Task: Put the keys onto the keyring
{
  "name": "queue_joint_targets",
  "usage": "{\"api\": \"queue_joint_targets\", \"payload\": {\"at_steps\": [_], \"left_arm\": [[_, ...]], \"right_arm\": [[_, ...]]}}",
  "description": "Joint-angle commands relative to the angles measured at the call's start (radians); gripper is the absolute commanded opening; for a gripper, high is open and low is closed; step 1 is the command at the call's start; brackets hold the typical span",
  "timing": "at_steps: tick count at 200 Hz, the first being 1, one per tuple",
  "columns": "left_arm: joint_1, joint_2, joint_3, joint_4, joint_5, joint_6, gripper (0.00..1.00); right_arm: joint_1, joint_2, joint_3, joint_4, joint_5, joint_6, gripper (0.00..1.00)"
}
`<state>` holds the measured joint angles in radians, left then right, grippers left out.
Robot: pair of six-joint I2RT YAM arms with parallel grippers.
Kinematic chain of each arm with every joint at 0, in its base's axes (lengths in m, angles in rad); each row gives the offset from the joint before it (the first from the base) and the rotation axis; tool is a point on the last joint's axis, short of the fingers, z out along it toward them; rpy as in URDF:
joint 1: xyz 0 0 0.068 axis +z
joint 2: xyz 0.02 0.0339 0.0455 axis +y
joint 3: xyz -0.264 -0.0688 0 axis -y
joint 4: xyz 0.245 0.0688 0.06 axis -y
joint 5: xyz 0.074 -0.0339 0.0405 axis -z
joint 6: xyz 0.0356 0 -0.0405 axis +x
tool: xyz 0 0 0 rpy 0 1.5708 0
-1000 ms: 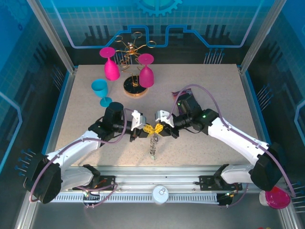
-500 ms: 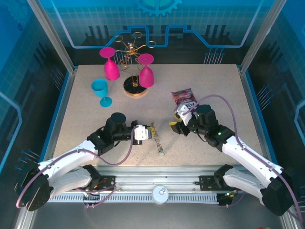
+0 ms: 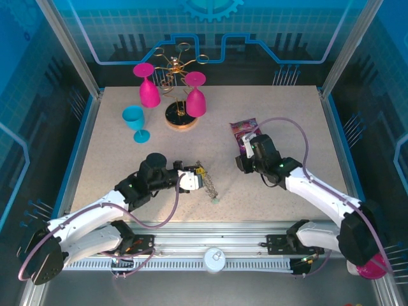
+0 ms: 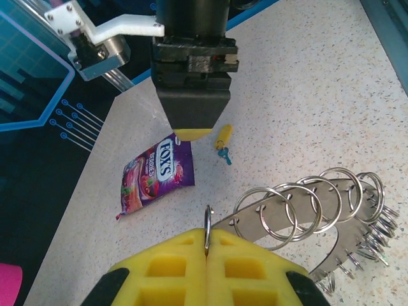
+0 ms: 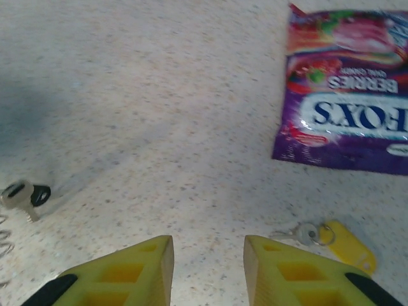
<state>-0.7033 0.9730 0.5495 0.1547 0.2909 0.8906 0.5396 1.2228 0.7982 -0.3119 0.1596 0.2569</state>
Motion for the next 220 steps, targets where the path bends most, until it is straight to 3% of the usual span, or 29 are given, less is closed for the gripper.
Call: {"api": "queue_joint_targets", "payload": {"at_steps": [1,77,100,139,220], "left_arm": [[-0.006,-0.019,-0.014,0.041,-0.015,0.0,0.0],[-0.007,0.004,-0.011,0.016,-0.054,-0.077,0.0],[-0.006,0.006,-0.011,0.019,-0.048,-0.091,0.0],[-0.008,0.016,-0.014,0.023,-0.043,-0.1,0.0],[-0.008,0.019,-0.02,0.033,-0.037,-0.102,0.0]], "right_arm": [[-0.035,0.068,0.076,-0.144,0.063,0.114,0.38],[-0.095,0.419,0.311,-0.329,0.11,0.249,0.42],[-0.102,0.484,0.341,-0.373,0.19,0.328,0.43],[-0.164,0.51,0.308,-0.337,0.142,0.456,0.39],[-0.208,0.56,0.289,-0.281,0.044,0.499,0.34]]}}
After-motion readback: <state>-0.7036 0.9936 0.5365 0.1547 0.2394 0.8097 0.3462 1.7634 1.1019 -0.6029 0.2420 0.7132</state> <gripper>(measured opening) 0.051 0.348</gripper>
